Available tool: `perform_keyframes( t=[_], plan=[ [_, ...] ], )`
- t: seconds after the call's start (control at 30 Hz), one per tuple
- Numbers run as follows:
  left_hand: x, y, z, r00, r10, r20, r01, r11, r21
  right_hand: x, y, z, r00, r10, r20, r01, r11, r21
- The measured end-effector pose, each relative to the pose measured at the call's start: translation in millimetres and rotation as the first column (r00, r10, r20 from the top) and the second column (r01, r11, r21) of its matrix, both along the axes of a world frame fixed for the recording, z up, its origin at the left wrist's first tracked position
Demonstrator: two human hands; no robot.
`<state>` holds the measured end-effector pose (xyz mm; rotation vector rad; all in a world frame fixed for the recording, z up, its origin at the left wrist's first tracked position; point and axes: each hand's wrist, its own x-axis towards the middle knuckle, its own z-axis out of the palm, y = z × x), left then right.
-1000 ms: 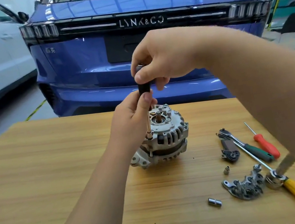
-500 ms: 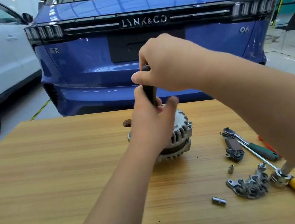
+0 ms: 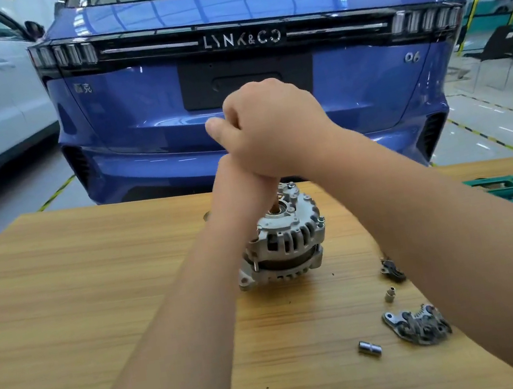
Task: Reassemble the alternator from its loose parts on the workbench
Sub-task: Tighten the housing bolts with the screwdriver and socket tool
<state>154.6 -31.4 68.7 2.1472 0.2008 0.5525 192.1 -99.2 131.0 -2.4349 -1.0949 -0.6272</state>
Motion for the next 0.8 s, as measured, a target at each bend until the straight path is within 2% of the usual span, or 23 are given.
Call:
perform_keyframes(
  t=[0.03, 0.07, 0.1, 0.13, 0.17, 0.2, 0.23, 0.27, 0.3, 0.37, 0.4, 0.43, 0.5, 0.53, 0.57, 0.6, 0.63, 0.67, 0.7, 0.73, 0.77, 0.8],
  plan=[
    [-1, 9, 6, 0.974, -0.214, -0.072, 0.202, 0.967, -0.153, 3, -5, 1, 0.975, 0.172, -0.141, -0.159, 0.983, 0.095],
    [-3, 17, 9, 0.911, -0.411, -0.04, 0.366, 0.847, -0.385, 4, -8, 1, 0.894, 0.347, -0.285, -0.288, 0.93, 0.228],
    [-5, 20, 8, 0.862, -0.506, 0.028, 0.434, 0.708, -0.557, 3, -10, 0, 0.794, 0.479, -0.374, -0.366, 0.868, 0.335],
    [-5, 23, 6, 0.834, -0.546, 0.085, 0.471, 0.622, -0.625, 2, -9, -2, 0.712, 0.557, -0.427, -0.404, 0.823, 0.4],
    [-7, 24, 2, 0.835, -0.539, 0.108, 0.476, 0.61, -0.634, 2, -7, -4, 0.646, 0.6, -0.473, -0.417, 0.795, 0.44],
    [-6, 25, -4, 0.855, -0.508, 0.107, 0.46, 0.648, -0.607, 1, -3, -6, 0.591, 0.632, -0.501, -0.415, 0.771, 0.483],
    [-9, 24, -11, 0.902, -0.427, 0.071, 0.4, 0.761, -0.511, 1, 1, -9, 0.54, 0.651, -0.534, -0.369, 0.753, 0.545],
    [-14, 21, -16, 0.952, -0.307, 0.025, 0.29, 0.868, -0.403, 1, 5, -10, 0.509, 0.653, -0.561, -0.261, 0.738, 0.622],
    [-17, 16, -23, 0.989, -0.145, 0.018, 0.143, 0.931, -0.335, 1, 11, -13, 0.529, 0.628, -0.57, -0.114, 0.718, 0.686],
    [-19, 0, -40, 0.989, 0.056, 0.135, -0.02, 0.968, -0.25, -6, 22, -20, 0.715, 0.465, -0.522, 0.11, 0.663, 0.741],
    [-19, -11, -44, 0.978, 0.082, 0.194, -0.047, 0.982, -0.18, -10, 26, -24, 0.793, 0.372, -0.483, 0.133, 0.667, 0.733],
    [-17, -17, -43, 0.965, 0.118, 0.232, -0.085, 0.985, -0.148, -12, 26, -27, 0.833, 0.325, -0.448, 0.103, 0.704, 0.703],
    [-8, -12, -33, 0.956, 0.191, 0.223, -0.135, 0.961, -0.243, -9, 17, -28, 0.846, 0.335, -0.414, -0.027, 0.803, 0.595],
    [-3, -5, -27, 0.98, 0.129, 0.151, -0.076, 0.946, -0.316, -4, 9, -23, 0.823, 0.384, -0.419, -0.11, 0.831, 0.546],
    [-1, 4, -20, 0.998, -0.026, 0.057, 0.046, 0.922, -0.383, 2, 3, -18, 0.755, 0.478, -0.449, -0.198, 0.819, 0.539],
    [2, 14, -15, 0.973, -0.231, -0.009, 0.2, 0.862, -0.467, 7, -1, -14, 0.641, 0.591, -0.489, -0.27, 0.771, 0.577],
    [2, 22, -10, 0.91, -0.414, -0.022, 0.329, 0.753, -0.57, 8, -3, -9, 0.475, 0.697, -0.538, -0.285, 0.7, 0.655],
    [2, 29, -6, 0.854, -0.52, -0.016, 0.39, 0.661, -0.641, 6, -3, -5, 0.3, 0.765, -0.57, -0.241, 0.639, 0.731],
    [2, 32, -6, 0.84, -0.542, -0.027, 0.39, 0.637, -0.665, 6, -1, -3, 0.19, 0.79, -0.583, -0.179, 0.611, 0.771],
    [0, 29, -7, 0.879, -0.472, -0.07, 0.335, 0.715, -0.614, 7, 3, -2, 0.162, 0.787, -0.595, -0.116, 0.614, 0.78],
    [-3, 22, -10, 0.936, -0.335, -0.11, 0.243, 0.839, -0.487, 5, 7, -4, 0.218, 0.769, -0.601, -0.045, 0.623, 0.781],
    [-6, 11, -17, 0.987, -0.138, -0.081, 0.102, 0.933, -0.346, 2, 11, -8, 0.335, 0.73, -0.596, 0.029, 0.624, 0.781]
  ],
)
